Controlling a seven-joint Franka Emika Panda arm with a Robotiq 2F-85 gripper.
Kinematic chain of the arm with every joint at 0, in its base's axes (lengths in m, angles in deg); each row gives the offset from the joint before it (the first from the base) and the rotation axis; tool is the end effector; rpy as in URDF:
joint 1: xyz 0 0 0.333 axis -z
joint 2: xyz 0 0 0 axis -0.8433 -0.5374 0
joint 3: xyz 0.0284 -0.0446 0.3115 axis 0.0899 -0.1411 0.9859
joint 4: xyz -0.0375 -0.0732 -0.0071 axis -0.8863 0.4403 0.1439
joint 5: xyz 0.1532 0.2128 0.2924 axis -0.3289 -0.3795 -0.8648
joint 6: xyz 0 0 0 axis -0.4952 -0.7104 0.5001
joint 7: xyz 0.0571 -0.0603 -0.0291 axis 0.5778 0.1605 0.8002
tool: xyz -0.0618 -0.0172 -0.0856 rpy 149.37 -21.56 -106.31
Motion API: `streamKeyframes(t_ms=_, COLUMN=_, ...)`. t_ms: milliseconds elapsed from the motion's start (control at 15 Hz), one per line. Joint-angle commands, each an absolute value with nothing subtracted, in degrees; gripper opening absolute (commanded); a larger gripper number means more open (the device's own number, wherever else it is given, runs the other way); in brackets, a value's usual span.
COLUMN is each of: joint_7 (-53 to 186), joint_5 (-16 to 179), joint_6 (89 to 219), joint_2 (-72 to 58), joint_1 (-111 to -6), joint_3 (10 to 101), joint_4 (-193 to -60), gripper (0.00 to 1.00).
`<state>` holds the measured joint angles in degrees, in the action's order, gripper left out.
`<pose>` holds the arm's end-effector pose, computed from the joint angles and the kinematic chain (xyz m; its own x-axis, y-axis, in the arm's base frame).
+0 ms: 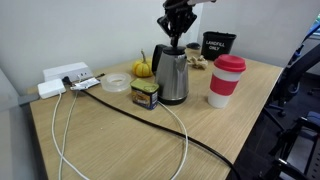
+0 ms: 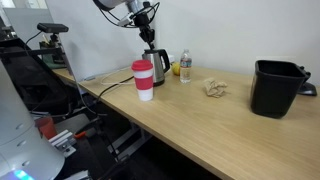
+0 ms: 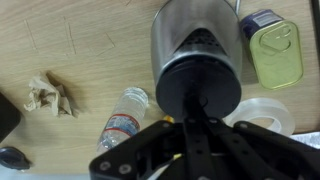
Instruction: Push the button to open the kettle lid
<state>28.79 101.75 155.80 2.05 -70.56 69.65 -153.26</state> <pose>0.5395 0.2272 0.3822 0.9552 -0.0435 0.2927 -0.0848 -0.9879 0.1300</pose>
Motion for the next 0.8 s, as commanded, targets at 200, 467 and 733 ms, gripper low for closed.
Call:
streamKeyframes(t_ms=200, joint_7=25.8, joint_5=104.1, joint_6=155.6, joint_2=9.0, joint_1=-70.6, joint_3=68.9, joint_4=-154.3, gripper=0.0)
streamKeyframes(t_ms=467, joint_7=24.5, joint_5=102.3, joint_6=156.1, joint_2=14.3, joint_1=-69.7, joint_3=69.8, joint_4=-157.2, gripper=0.0)
streamKeyframes(t_ms=733, joint_7=24.8, joint_5=98.1, joint_6=154.5, joint_2=20.4, joint_1=-69.3, joint_3=70.7, joint_4=-161.2, gripper=0.0)
